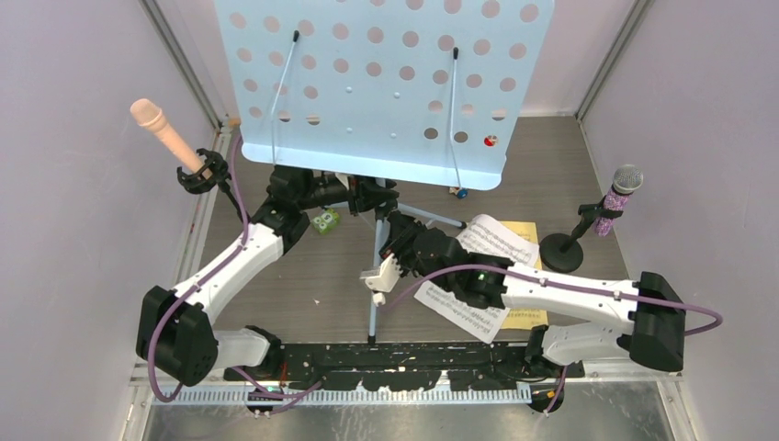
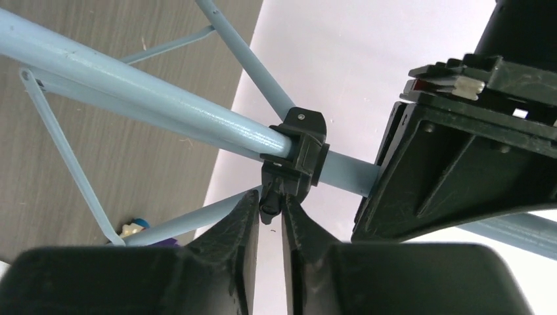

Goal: Pack up the instrument practice props

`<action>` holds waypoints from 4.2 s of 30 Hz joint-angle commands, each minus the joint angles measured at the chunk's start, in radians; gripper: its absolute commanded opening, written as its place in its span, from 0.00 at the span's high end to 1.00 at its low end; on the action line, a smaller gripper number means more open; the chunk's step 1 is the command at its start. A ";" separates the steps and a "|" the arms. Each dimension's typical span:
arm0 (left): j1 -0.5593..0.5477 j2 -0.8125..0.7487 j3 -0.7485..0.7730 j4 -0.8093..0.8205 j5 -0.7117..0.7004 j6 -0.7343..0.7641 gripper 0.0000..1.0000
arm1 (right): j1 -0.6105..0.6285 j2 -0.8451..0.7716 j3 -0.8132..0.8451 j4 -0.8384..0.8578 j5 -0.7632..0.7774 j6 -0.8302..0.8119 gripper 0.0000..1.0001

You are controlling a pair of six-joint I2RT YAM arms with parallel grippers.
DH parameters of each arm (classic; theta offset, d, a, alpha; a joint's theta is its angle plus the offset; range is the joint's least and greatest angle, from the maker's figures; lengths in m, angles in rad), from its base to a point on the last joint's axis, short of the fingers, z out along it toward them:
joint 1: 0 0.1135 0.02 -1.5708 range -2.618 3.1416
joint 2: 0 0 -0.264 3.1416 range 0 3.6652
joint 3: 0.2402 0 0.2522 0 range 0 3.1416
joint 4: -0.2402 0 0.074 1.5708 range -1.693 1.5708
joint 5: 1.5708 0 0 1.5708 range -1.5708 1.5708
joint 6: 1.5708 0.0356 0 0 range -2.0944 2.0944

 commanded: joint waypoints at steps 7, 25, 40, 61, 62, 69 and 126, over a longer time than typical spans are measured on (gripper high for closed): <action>-0.018 -0.009 0.012 0.054 0.009 0.007 1.00 | 0.034 -0.210 -0.058 -0.080 -0.204 0.361 0.55; -0.017 -0.023 0.008 0.041 -0.038 0.022 1.00 | 0.033 -0.366 -0.340 0.443 0.131 1.853 0.37; -0.018 -0.029 0.006 0.042 -0.036 0.023 1.00 | 0.041 0.084 -0.359 0.903 0.069 2.034 0.35; -0.018 -0.031 0.010 0.045 -0.020 0.021 1.00 | 0.041 0.084 -0.293 0.925 -0.038 1.627 0.95; -0.018 -0.031 0.008 0.045 -0.019 0.021 1.00 | 0.041 0.086 -0.296 0.921 -0.039 1.634 0.87; -0.018 -0.037 0.004 0.045 -0.035 0.023 1.00 | 0.041 -0.037 -0.316 0.753 0.113 1.722 0.43; -0.017 -0.033 0.005 0.040 -0.027 0.028 1.00 | -0.264 -0.081 -0.194 0.592 -0.195 2.219 0.99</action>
